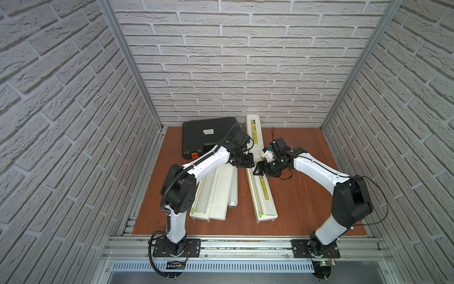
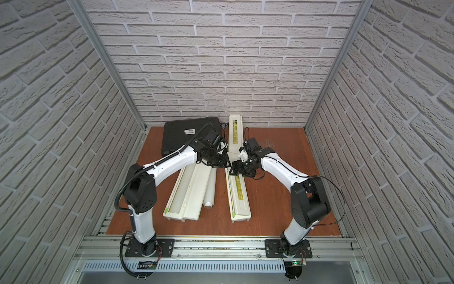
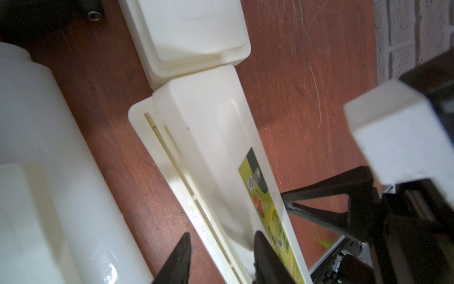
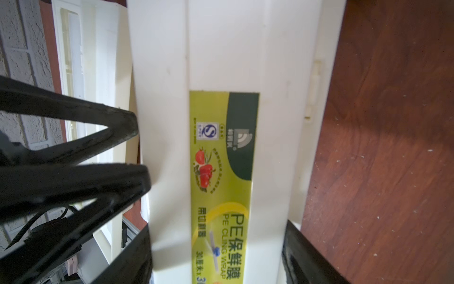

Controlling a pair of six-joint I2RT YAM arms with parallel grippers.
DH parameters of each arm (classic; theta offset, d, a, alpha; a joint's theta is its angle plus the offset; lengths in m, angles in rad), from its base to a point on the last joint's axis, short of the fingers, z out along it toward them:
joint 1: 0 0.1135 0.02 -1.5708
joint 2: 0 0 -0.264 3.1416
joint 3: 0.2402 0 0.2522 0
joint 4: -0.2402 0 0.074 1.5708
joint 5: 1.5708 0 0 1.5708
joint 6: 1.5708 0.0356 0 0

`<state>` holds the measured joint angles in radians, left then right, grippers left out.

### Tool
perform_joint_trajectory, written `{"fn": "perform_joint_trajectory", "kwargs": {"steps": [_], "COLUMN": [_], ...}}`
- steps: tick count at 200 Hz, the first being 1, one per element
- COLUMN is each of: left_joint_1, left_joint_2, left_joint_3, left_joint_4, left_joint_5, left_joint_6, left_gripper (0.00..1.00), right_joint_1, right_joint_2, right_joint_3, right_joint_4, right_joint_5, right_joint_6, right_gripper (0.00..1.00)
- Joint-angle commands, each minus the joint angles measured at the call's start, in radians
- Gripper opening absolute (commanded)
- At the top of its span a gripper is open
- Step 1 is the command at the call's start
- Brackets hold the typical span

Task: Put plastic wrap rolls into dispensers
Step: Open the lid of the plastic wrap cutting box.

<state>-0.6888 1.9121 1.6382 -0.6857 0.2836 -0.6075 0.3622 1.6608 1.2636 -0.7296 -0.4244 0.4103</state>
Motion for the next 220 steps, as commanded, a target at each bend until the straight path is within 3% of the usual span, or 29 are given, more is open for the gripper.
{"fn": "perform_joint_trajectory", "kwargs": {"steps": [1, 62, 102, 164, 220], "left_joint_1": [0.020, 0.030, 0.025, -0.011, -0.056], "left_joint_2": [-0.035, -0.099, -0.006, 0.123, 0.166], "left_joint_3": [-0.057, -0.096, -0.083, 0.065, 0.165], "left_joint_4": [0.001, 0.109, 0.081, 0.066, 0.107], "left_joint_5": [-0.025, -0.014, -0.024, 0.016, 0.155], "left_joint_6": [-0.028, -0.050, -0.047, -0.037, -0.027], "left_gripper": [0.40, 0.47, 0.44, 0.43, 0.46], "right_joint_1": [-0.035, -0.048, -0.052, -0.059, -0.105], "right_joint_2": [-0.043, -0.036, -0.044, -0.063, -0.180], "right_joint_3": [0.007, 0.008, 0.008, 0.006, 0.001], "right_joint_4": [0.062, 0.056, 0.061, 0.069, 0.059], "right_joint_5": [-0.021, -0.030, -0.039, -0.048, 0.059], "right_joint_6": [-0.012, -0.015, -0.012, -0.011, 0.003], "right_gripper": [0.65, 0.65, 0.65, 0.66, 0.93]}}
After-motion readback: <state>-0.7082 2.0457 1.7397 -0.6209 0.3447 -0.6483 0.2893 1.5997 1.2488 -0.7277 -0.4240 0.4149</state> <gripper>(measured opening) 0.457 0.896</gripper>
